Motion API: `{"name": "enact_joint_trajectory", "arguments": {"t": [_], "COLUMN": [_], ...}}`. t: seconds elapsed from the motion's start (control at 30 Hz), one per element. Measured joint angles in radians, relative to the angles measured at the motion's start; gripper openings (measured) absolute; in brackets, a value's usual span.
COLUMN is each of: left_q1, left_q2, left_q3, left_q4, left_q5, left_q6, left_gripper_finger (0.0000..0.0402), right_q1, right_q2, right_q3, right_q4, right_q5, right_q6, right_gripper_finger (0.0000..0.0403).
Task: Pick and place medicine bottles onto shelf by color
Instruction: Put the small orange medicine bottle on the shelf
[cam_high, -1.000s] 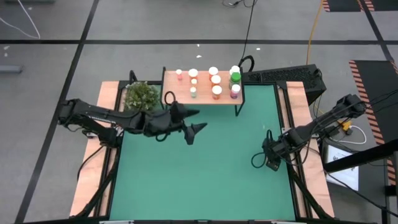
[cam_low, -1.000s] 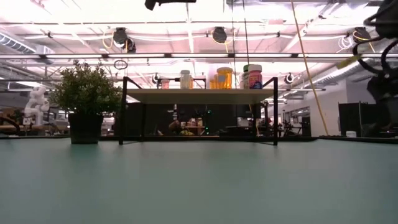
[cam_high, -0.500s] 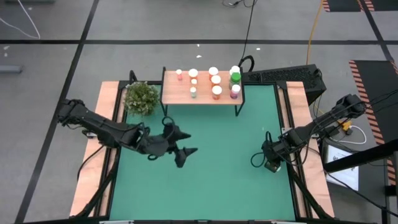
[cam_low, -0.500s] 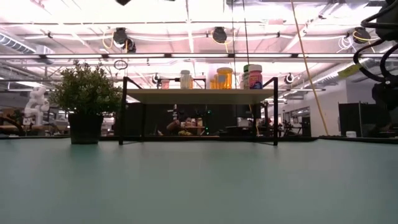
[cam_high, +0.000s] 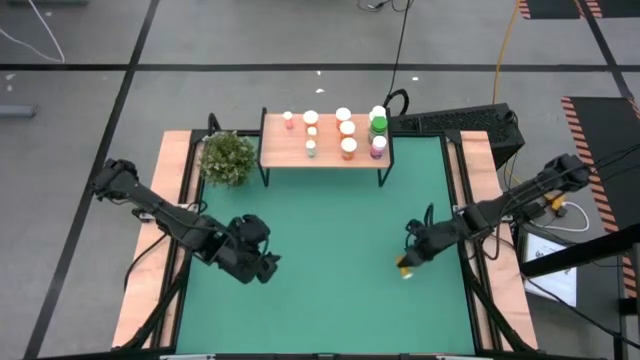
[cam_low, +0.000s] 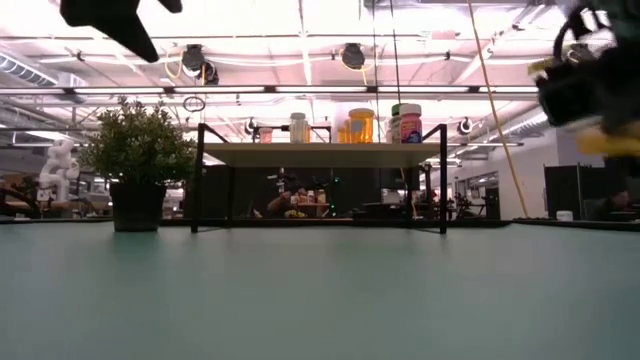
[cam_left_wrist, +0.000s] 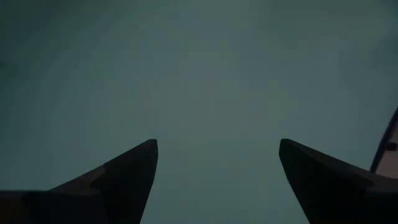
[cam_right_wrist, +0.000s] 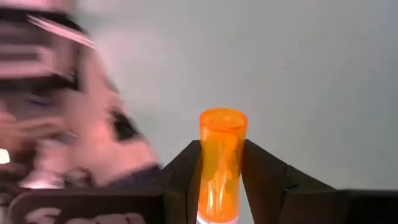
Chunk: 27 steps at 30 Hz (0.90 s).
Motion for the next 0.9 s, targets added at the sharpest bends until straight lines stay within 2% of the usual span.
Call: {"name": "enact_joint_trajectory", "arguments": {"t": [0.17,0.3,0.37,0.5,0.63,0.77,0.9], "left_q1": [0.011,0.017,0.012,0.000,-0.008,-0.012,-0.014], "left_q2": [0.000,0.000,0.000,0.000,0.002,0.011,0.010], "left_q3": [0.000,0.000,0.000,0.000,0.000,-0.001,-0.001], "left_q4": [-0.039,-0.244,-0.353,-0.420,-0.420,-0.478,-0.437], "left_q5": [0.068,0.249,0.286,0.263,0.190,0.206,0.175], "left_q6": [0.011,-0.084,-0.165,-0.258,-0.262,-0.278,-0.276], "left_gripper_finger": [0.0340,0.0340,0.0340,0.0340,0.0340,0.0340,0.0340], "right_q1": [-0.064,-0.124,-0.157,-0.212,-0.255,-0.307,-0.342], "right_q2": [0.004,0.017,0.029,0.066,0.116,0.191,0.279], "right_q3": [0.000,0.000,0.000,0.000,0.000,0.000,0.002], "right_q4": [0.185,0.331,0.377,0.425,0.528,0.660,0.810], "right_q5": [0.052,0.045,0.043,0.043,0.018,-0.010,-0.037], "right_q6": [0.035,0.074,0.076,0.092,0.102,0.134,0.173], "right_gripper_finger": [0.0090,0.0091,0.0091,0.0091,0.0091,0.0091,0.0091]}}
